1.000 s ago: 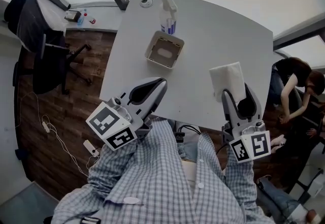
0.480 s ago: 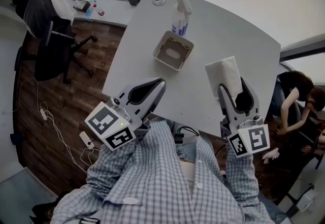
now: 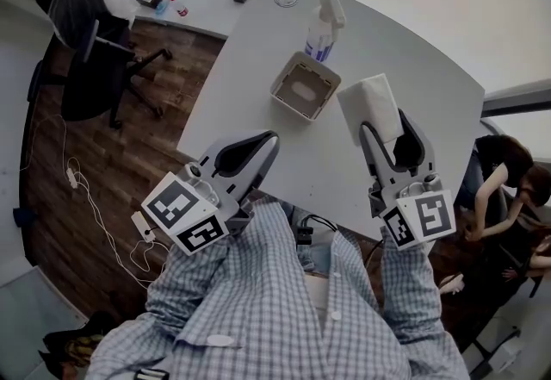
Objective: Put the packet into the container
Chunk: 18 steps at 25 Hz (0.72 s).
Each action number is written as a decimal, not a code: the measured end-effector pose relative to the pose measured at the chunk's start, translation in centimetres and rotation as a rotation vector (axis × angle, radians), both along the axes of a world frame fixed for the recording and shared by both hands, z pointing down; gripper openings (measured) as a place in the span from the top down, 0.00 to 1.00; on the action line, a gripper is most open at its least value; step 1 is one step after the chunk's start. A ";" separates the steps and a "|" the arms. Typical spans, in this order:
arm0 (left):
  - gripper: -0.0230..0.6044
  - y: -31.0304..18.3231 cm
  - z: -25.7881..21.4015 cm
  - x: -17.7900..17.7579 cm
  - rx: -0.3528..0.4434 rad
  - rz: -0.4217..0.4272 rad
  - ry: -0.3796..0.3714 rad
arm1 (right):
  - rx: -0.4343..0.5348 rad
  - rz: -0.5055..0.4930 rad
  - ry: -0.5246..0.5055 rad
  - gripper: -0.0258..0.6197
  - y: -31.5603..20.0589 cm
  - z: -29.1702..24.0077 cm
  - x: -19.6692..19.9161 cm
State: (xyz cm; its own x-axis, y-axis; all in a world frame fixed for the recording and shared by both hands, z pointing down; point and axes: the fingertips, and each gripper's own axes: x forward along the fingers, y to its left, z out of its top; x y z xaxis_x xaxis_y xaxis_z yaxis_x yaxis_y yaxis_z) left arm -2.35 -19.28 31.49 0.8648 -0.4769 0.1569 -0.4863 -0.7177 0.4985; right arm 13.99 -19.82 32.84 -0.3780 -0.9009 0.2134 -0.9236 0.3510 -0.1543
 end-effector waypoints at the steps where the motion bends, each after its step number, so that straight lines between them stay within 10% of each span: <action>1: 0.95 0.0 0.0 -0.1 -0.002 -0.003 0.001 | 0.001 -0.010 0.002 0.56 -0.4 0.1 -0.3; 18: 0.95 0.0 1.0 -1.2 -0.028 -0.049 -0.005 | -0.030 -0.130 0.028 0.56 -5.4 2.8 -4.2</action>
